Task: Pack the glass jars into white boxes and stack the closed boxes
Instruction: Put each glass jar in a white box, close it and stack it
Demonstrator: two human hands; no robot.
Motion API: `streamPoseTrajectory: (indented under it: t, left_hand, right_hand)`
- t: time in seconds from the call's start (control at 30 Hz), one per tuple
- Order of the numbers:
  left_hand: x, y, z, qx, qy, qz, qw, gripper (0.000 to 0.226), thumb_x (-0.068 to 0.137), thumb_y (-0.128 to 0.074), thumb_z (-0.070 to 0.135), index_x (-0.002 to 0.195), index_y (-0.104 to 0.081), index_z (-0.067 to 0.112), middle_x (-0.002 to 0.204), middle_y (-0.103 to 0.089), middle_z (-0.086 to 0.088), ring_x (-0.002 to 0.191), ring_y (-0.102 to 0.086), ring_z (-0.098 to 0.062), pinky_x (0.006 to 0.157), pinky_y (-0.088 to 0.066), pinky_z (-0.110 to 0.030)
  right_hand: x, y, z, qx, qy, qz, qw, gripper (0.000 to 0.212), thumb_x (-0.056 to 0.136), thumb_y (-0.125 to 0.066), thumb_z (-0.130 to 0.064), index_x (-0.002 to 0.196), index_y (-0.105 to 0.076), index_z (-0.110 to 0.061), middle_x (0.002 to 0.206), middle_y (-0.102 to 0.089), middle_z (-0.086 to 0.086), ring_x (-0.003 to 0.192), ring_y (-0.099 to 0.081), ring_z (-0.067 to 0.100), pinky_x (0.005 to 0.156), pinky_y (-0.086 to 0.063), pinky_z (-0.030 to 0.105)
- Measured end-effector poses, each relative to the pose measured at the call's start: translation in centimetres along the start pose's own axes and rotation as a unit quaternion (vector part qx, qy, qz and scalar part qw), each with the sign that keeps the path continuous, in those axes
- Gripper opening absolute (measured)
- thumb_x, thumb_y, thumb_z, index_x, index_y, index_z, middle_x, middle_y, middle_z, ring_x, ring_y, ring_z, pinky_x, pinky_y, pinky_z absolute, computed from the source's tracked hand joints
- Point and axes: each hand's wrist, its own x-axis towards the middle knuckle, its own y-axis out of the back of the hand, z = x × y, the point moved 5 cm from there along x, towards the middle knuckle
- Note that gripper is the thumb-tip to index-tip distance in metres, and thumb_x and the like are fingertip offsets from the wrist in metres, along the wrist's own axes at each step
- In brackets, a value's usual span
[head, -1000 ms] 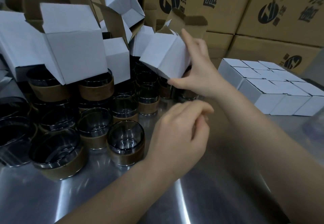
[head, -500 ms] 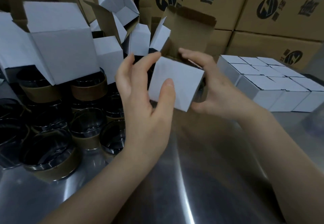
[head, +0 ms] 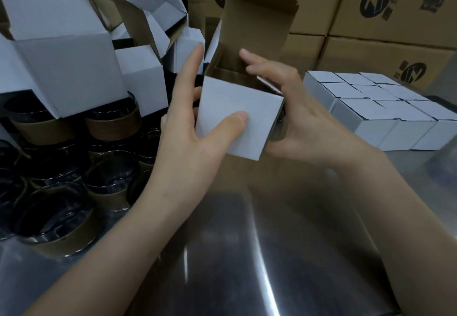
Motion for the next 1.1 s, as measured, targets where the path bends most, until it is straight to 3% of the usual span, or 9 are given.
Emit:
streamPoseTrajectory:
  t: [0.13,0.33,0.4,0.5,0.63,0.7,0.87,1.0,1.1]
  left_hand:
    - [0.2,0.1,-0.2,-0.036,0.020,-0.046,0.998,0.088,0.080,-0.065,0.020,0.151,-0.018,0.040,0.112,-0.059,0.026,0.104,-0.061,0.003,0.077,-0.051,-0.012]
    - [1.0,1.2,-0.2,-0.021,0.038,-0.110,0.993,0.095,0.073,-0.073,0.021,0.148,-0.022,0.048,0.119,-0.061,0.017,0.102,-0.064,-0.002,0.075,-0.053,-0.015]
    - [1.2,1.5,-0.3,-0.010,0.046,-0.115,0.992,0.090,0.071,-0.075,0.026,0.144,-0.029,0.052,0.116,-0.061,0.023,0.103,-0.063,0.001,0.075,-0.052,-0.012]
    - [1.3,2.0,-0.7,0.004,0.060,-0.099,0.993,0.086,0.065,-0.080,0.032,0.136,-0.036,0.053,0.106,-0.061,0.028,0.097,-0.064,0.003,0.071,-0.053,-0.013]
    - [1.5,2.3,-1.0,-0.006,0.069,-0.068,0.995,0.099,0.052,-0.085,0.036,0.133,-0.029,0.040,0.121,-0.059,0.001,0.097,-0.069,-0.011,0.073,-0.058,-0.029]
    - [1.4,2.3,-0.9,-0.001,0.069,-0.049,0.996,0.098,0.049,-0.085,0.040,0.128,-0.027,0.039,0.119,-0.060,-0.005,0.089,-0.070,-0.009,0.067,-0.058,-0.026]
    - [1.3,2.3,-1.0,0.058,0.053,-0.008,0.997,0.099,0.050,-0.089,0.043,0.126,-0.026,0.036,0.110,-0.062,-0.001,0.083,-0.070,-0.006,0.062,-0.055,-0.018]
    - [1.0,2.3,-0.9,0.113,0.029,0.025,0.993,0.095,0.052,-0.087,0.045,0.124,-0.025,0.035,0.114,-0.058,0.006,0.089,-0.068,-0.002,0.067,-0.056,-0.018]
    - [0.7,2.4,-0.7,0.150,0.006,0.055,0.987,0.094,0.052,-0.088,0.047,0.122,-0.026,0.035,0.119,-0.057,0.006,0.098,-0.065,-0.005,0.081,-0.057,-0.030]
  right_hand:
    - [-0.1,-0.2,-0.2,0.014,-0.005,-0.027,1.000,0.091,0.071,-0.085,-0.007,0.139,-0.028,-0.027,0.159,-0.025,0.005,0.148,-0.024,0.014,0.117,-0.030,0.045]
    - [-0.2,-0.3,-0.8,0.030,-0.018,-0.058,0.998,0.096,0.070,-0.083,-0.005,0.143,-0.025,-0.029,0.159,-0.024,-0.003,0.147,-0.024,0.008,0.117,-0.031,0.035]
    - [-0.3,-0.4,-0.8,0.031,-0.028,-0.063,0.997,0.101,0.070,-0.083,-0.005,0.147,-0.022,-0.028,0.157,-0.026,-0.008,0.146,-0.026,0.007,0.117,-0.029,0.030]
    - [-0.5,-0.3,-0.7,0.029,-0.034,-0.061,0.997,0.102,0.071,-0.082,-0.007,0.149,-0.020,-0.032,0.148,-0.030,-0.018,0.142,-0.030,0.006,0.114,-0.029,0.023]
    - [-0.4,-0.1,-0.5,0.007,-0.022,-0.050,0.999,0.097,0.070,-0.082,-0.009,0.144,-0.024,-0.034,0.145,-0.031,-0.015,0.141,-0.030,0.008,0.114,-0.030,0.026]
    - [-0.2,-0.3,-0.5,-0.003,0.000,-0.041,0.999,0.093,0.069,-0.084,-0.009,0.142,-0.029,-0.025,0.142,-0.031,-0.008,0.141,-0.030,0.013,0.114,-0.032,0.032]
    - [-0.1,-0.4,0.0,0.003,-0.009,-0.015,1.000,0.084,0.072,-0.082,-0.022,0.136,-0.029,-0.032,0.136,-0.030,-0.012,0.134,-0.037,0.010,0.107,-0.039,0.028]
    - [-0.2,0.0,0.5,-0.008,-0.050,0.003,0.999,0.077,0.074,-0.077,-0.033,0.134,-0.028,-0.036,0.129,-0.028,-0.026,0.123,-0.038,-0.010,0.095,-0.042,0.014]
    - [-0.4,1.1,1.4,-0.037,-0.090,0.037,0.995,0.071,0.075,-0.078,-0.020,0.129,-0.034,-0.035,0.130,-0.042,-0.022,0.115,-0.054,0.004,0.089,-0.050,0.032]
